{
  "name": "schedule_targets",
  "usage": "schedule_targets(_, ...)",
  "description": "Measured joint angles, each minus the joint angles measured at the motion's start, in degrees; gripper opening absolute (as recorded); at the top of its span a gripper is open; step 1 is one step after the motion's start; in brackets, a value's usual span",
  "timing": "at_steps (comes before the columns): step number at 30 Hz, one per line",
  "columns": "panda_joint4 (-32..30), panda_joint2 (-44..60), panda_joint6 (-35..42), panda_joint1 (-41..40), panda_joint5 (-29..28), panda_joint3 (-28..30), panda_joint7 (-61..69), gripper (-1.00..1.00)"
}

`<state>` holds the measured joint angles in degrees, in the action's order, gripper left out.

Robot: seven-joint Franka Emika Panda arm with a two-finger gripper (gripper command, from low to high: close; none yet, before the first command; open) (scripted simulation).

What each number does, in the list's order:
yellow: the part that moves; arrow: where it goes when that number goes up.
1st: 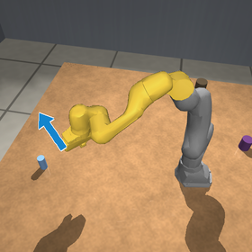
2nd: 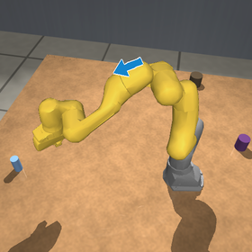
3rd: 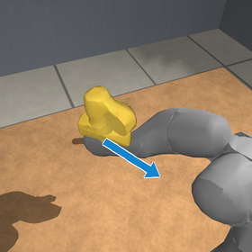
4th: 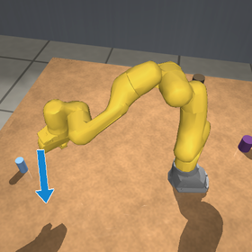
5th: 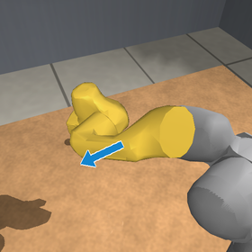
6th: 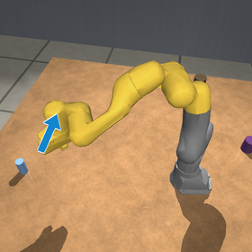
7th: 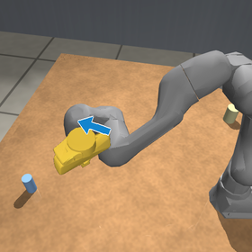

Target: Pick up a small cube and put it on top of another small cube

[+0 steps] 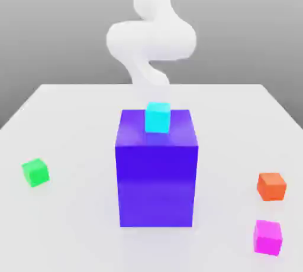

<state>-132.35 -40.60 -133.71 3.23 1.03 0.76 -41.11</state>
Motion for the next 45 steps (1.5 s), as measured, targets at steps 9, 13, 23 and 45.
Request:
schedule_targets(9, -2.0, 19.1, -6.9, 10.7, 3.9, 1.4, 17.4, 0.0)
schedule_targets(13, -2.9, 27.4, -9.9, 13.9, 5.3, 0.5, 24.8, 0.0)
schedule_targets(23, -5.2, 48.0, -17.8, 21.2, 2.8, -2.6, 38.9, 0.0)
schedule_targets(45, -5.9, 57.0, -22.1, 22.9, -2.3, -3.1, 42.7, -1.0)
